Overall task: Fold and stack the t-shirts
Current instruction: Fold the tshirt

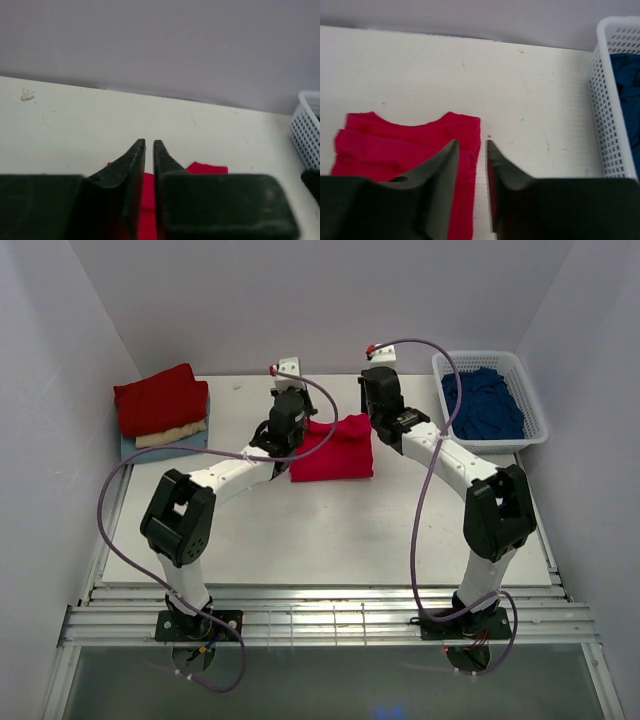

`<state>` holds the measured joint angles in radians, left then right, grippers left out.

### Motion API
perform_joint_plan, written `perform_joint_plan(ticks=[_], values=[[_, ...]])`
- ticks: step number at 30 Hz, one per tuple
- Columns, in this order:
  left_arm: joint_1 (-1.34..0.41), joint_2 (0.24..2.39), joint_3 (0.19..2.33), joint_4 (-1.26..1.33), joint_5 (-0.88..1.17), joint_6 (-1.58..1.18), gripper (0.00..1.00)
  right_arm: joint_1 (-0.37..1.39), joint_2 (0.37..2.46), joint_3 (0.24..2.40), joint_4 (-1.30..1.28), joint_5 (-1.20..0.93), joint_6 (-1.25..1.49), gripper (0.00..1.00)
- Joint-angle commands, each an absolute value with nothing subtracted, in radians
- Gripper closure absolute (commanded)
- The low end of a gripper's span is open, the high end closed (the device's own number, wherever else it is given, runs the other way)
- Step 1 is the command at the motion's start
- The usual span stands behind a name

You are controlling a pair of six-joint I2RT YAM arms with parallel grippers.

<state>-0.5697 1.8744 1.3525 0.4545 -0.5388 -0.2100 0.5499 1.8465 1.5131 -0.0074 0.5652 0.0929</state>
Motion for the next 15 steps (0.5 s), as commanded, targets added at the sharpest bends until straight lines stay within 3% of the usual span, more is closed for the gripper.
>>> perform_joint_plan(ticks=[1, 2, 3, 8, 15], values=[[-0.649, 1.812, 1.220, 0.445, -0.486, -0.294, 0.84, 0.548, 1.813, 1.451, 0.011, 0.425, 0.138, 0.73], [-0.678, 1.813, 1.175, 0.445, -0.476, -0.308, 1.00, 0.546, 1.815, 1.442, 0.002, 0.343, 0.147, 0.88], [-0.689, 1.818, 1.157, 0.445, -0.462, -0.339, 1.00, 0.548, 1.815, 1.419, 0.002, 0.304, 0.156, 0.92], [-0.707, 1.900, 1.123, 0.425, -0.368, -0.431, 1.00, 0.548, 1.890, 1.426, 0.002, 0.091, 0.179, 0.92], [-0.707, 2.002, 1.164, 0.382, -0.339, -0.443, 1.00, 0.548, 2.002, 1.489, -0.060, -0.029, 0.195, 0.92]])
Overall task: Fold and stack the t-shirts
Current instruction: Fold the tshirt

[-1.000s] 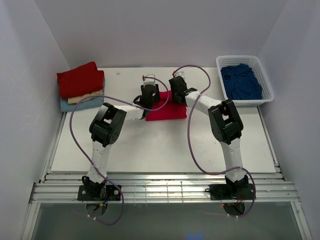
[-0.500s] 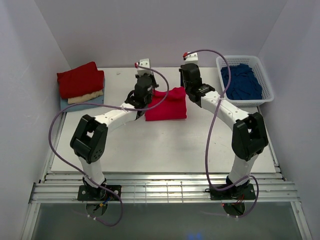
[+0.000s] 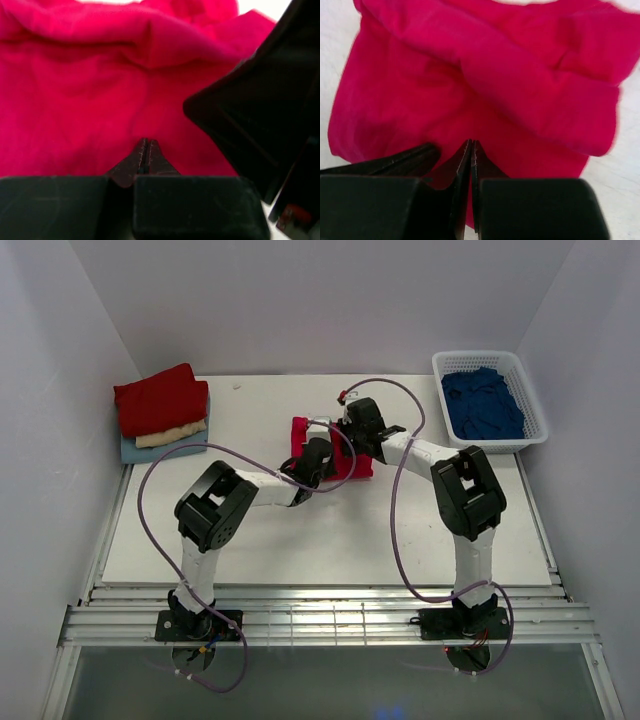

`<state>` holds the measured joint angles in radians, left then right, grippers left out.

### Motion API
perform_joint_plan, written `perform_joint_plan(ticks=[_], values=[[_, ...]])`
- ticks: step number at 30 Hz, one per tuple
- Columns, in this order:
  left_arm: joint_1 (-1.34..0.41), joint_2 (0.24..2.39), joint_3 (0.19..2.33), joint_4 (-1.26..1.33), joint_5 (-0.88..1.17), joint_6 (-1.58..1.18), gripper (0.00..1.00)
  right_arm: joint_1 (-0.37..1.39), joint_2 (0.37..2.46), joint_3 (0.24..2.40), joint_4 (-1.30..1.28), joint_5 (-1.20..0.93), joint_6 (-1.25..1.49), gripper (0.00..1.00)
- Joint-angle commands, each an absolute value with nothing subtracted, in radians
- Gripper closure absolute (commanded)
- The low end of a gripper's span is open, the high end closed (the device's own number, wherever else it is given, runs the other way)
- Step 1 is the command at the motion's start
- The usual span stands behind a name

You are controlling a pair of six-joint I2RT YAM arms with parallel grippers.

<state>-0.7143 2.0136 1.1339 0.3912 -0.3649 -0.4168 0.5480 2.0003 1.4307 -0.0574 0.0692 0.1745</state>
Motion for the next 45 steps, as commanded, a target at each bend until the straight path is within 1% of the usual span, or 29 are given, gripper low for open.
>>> perform_joint_plan(ticks=[1, 9, 14, 22, 29, 35, 39, 42, 44, 45], values=[[-0.707, 2.011, 1.172, 0.380, -0.344, -0.442, 1.00, 0.548, 2.012, 1.491, -0.058, -0.035, 0.196, 0.92], [-0.707, 2.108, 1.175, 0.374, -0.350, -0.462, 1.00, 0.548, 2.078, 1.543, -0.063, -0.032, 0.201, 0.92], [-0.707, 2.095, 1.106, 0.377, -0.348, -0.512, 1.00, 0.548, 2.140, 1.595, -0.078, -0.009, 0.193, 0.92], [-0.750, 2.017, 0.910, 0.383, -0.394, -0.587, 1.00, 0.546, 2.217, 1.652, -0.080, 0.051, 0.195, 0.92], [-0.819, 1.956, 0.732, 0.385, -0.423, -0.692, 1.00, 0.545, 2.221, 1.661, -0.080, 0.078, 0.196, 0.92], [-0.873, 1.942, 0.637, 0.385, -0.434, -0.759, 1.00, 0.546, 2.220, 1.658, -0.078, 0.075, 0.212, 0.92], [-0.902, 1.924, 0.632, 0.390, -0.468, -0.752, 1.00, 0.546, 2.195, 1.626, -0.040, 0.063, 0.213, 0.92], [-0.908, 1.853, 0.691, 0.390, -0.497, -0.657, 1.00, 0.545, 2.152, 1.602, 0.023, 0.060, 0.206, 0.92], [-0.908, 1.786, 0.742, 0.387, -0.521, -0.551, 1.00, 0.545, 2.077, 1.550, 0.066, 0.067, 0.198, 0.92], [-0.908, 1.763, 0.797, 0.385, -0.550, -0.514, 1.00, 0.546, 2.003, 1.522, 0.130, 0.071, 0.193, 0.92]])
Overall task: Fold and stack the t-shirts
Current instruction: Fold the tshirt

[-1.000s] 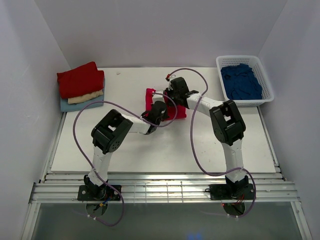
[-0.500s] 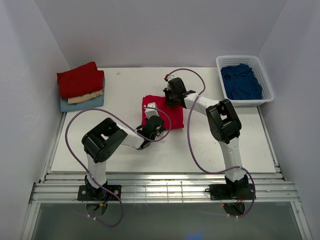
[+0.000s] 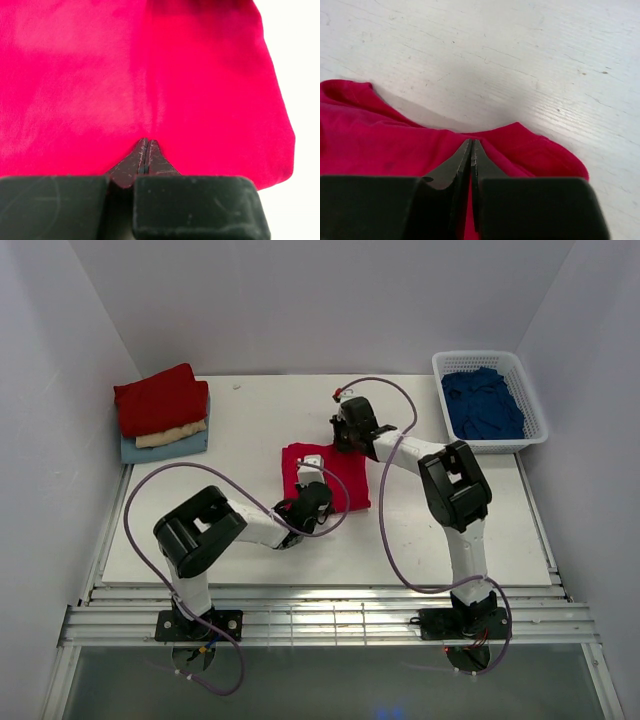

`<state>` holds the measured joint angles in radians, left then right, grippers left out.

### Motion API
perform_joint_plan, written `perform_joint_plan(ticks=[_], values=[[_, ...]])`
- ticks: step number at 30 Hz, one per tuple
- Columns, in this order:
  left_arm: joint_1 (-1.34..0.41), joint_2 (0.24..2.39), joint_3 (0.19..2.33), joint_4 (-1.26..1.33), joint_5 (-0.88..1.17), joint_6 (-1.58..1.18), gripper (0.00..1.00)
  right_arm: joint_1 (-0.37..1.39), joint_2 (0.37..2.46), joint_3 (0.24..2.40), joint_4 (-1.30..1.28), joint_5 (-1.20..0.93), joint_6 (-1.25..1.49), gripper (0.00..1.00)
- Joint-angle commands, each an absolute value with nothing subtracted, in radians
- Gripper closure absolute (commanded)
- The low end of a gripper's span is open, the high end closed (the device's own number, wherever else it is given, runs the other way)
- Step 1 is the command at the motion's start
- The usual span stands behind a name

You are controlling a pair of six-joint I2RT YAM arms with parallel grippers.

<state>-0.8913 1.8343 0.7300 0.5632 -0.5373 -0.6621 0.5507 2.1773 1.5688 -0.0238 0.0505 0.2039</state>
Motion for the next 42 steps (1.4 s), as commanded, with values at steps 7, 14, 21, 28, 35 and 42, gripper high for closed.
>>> perform_joint_plan(ticks=[7, 14, 21, 28, 35, 42], values=[[-0.908, 1.573, 0.934, 0.332, -0.640, -0.342, 0.93, 0.546, 1.727, 1.347, 0.167, 0.054, 0.172, 0.91], [-0.904, 1.417, 0.816, 0.212, -0.742, -0.385, 0.46, 0.555, 1.591, 1.183, 0.095, -0.084, 0.205, 0.90], [-0.801, 1.353, 0.708, 0.061, -0.605, -0.534, 0.38, 0.580, 1.612, 1.080, 0.038, -0.078, 0.224, 0.92], [-0.663, 1.312, 0.630, 0.159, -0.416, -0.505, 0.25, 0.581, 1.715, 1.061, 0.020, -0.041, 0.233, 0.92], [-0.546, 1.416, 0.644, 0.156, -0.208, -0.517, 0.20, 0.594, 1.802, 1.068, -0.044, -0.006, 0.270, 0.92], [-0.479, 1.477, 0.608, 0.198, -0.074, -0.549, 0.05, 0.606, 1.847, 1.060, -0.080, 0.037, 0.298, 0.92]])
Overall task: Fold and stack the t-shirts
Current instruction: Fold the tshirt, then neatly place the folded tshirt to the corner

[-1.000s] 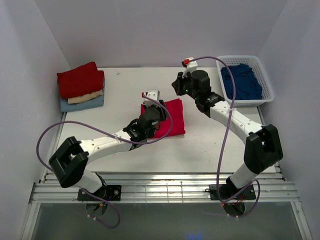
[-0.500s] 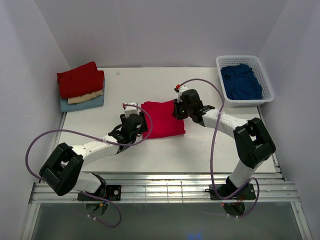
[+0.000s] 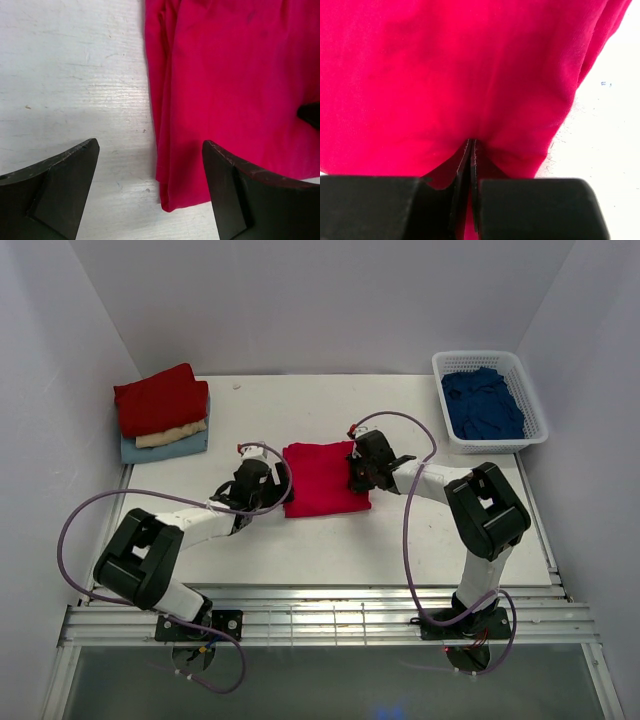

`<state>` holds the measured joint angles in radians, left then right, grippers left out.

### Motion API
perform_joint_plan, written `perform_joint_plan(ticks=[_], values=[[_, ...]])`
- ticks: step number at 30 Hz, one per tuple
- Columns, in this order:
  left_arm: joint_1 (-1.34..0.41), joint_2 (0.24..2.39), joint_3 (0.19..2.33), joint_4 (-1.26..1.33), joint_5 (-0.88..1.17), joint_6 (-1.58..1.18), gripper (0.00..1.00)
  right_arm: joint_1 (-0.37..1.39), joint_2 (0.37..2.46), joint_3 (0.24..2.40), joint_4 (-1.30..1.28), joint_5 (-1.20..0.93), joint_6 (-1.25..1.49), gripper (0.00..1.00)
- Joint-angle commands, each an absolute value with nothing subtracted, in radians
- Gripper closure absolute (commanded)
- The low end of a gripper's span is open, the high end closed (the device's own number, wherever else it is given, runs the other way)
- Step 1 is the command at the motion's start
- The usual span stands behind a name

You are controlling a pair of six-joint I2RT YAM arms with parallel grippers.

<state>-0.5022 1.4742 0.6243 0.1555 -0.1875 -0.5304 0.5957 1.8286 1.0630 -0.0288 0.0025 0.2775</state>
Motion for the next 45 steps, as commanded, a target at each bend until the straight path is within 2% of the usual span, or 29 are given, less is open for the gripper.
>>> perform_joint_plan(ticks=[1, 6, 16, 40, 42, 44, 45], values=[[-0.457, 1.489, 0.603, 0.222, -0.045, -0.554, 0.05, 0.607, 1.845, 1.055, -0.078, 0.037, 0.299, 0.92], [-0.408, 1.565, 0.560, 0.333, 0.162, -0.574, 0.05, 0.617, 1.841, 1.049, -0.086, 0.058, 0.304, 0.92], [-0.402, 1.750, 0.563, 0.528, 0.369, -0.664, 0.05, 0.626, 1.841, 1.054, -0.094, 0.071, 0.304, 0.92], [-0.538, 2.002, 0.703, 0.647, 0.298, -0.746, 0.06, 0.680, 1.870, 1.075, -0.080, 0.057, 0.311, 0.92], [-0.541, 2.008, 0.700, 0.644, 0.284, -0.738, 0.15, 0.681, 1.870, 1.072, -0.078, 0.057, 0.311, 0.92], [-0.541, 2.014, 0.699, 0.638, 0.259, -0.727, 0.28, 0.683, 1.867, 1.069, -0.077, 0.057, 0.310, 0.92], [-0.541, 2.016, 0.701, 0.626, 0.250, -0.715, 0.43, 0.683, 1.865, 1.066, -0.075, 0.055, 0.310, 0.92]])
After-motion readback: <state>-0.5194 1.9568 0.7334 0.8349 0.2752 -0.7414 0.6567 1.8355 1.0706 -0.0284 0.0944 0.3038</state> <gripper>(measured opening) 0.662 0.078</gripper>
